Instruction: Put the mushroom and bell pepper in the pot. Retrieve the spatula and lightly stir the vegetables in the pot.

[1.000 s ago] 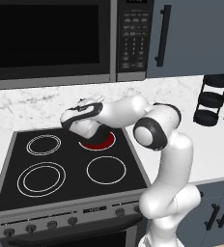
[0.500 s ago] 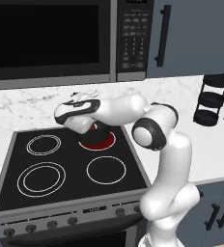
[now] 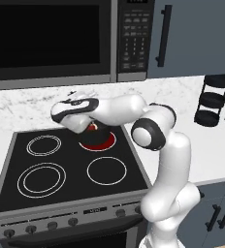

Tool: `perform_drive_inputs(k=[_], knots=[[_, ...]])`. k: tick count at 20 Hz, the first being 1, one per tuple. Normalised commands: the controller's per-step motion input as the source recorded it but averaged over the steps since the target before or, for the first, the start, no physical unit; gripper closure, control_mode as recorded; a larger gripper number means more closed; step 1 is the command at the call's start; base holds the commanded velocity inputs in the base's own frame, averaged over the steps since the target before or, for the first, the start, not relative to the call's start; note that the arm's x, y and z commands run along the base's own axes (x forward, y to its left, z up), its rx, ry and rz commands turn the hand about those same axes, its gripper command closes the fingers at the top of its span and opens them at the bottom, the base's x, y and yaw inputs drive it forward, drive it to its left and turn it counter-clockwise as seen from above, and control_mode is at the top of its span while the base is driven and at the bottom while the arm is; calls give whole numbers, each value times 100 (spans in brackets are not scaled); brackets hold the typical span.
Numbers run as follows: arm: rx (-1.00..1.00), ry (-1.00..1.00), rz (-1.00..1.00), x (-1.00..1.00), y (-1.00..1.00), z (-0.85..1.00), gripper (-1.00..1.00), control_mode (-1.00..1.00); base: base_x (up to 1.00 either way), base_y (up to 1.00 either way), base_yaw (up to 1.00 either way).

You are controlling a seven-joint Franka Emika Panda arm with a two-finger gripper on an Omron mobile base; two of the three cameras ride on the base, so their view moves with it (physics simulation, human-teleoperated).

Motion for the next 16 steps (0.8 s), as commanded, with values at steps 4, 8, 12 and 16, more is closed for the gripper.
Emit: perform_drive_inputs(k=[4, 8, 12, 16], knots=[[3, 0, 0, 1, -38, -82, 100, -100, 0, 0, 0], [2, -1, 0, 6, -44, -71, 100, -100, 0, 0, 0], [0, -3, 0, 23, -52, -68, 100, -100, 0, 0, 0], [0, -6, 0, 34, -49, -67, 100, -100, 0, 0, 0]])
